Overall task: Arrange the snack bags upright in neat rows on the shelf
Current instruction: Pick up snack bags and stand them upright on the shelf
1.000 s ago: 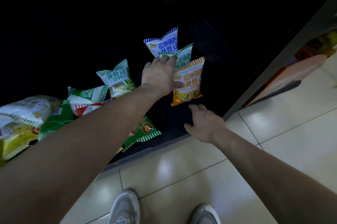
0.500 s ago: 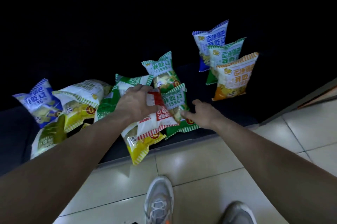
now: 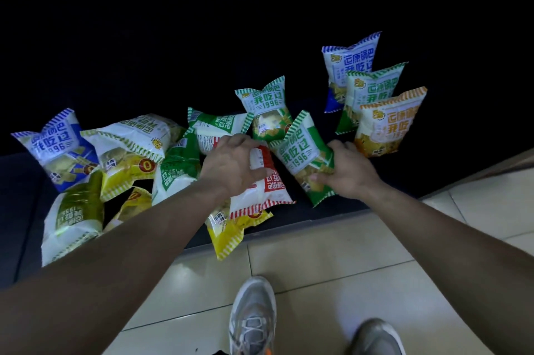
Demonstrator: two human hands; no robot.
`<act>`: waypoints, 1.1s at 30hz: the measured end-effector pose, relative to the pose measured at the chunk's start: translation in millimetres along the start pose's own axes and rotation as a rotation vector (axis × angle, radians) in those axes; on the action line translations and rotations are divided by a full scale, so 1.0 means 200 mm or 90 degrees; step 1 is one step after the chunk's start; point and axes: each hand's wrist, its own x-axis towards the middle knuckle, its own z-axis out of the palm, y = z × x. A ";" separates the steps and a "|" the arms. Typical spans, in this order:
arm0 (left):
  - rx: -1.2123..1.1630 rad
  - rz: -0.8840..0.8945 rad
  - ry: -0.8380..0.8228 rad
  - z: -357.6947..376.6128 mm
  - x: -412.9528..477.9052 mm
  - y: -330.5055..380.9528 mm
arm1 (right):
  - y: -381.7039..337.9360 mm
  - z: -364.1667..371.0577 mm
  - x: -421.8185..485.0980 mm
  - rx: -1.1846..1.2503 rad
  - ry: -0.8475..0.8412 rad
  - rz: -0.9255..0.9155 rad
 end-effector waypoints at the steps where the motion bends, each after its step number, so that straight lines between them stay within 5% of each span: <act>1: -0.003 0.004 -0.001 -0.01 0.01 0.02 | 0.02 -0.03 -0.03 -0.005 0.036 -0.007; 6: -0.088 -0.010 0.022 -0.09 0.04 0.13 | 0.08 -0.18 -0.14 0.067 0.133 -0.020; 14: -0.406 0.031 0.054 -0.24 0.01 0.31 | 0.07 -0.27 -0.25 0.190 0.041 -0.108; 23: -0.277 0.073 -0.102 -0.28 0.07 0.40 | 0.15 -0.28 -0.28 0.268 -0.055 -0.116; 33: -0.181 0.060 -0.025 -0.14 0.17 0.69 | 0.43 -0.33 -0.38 0.134 0.052 0.024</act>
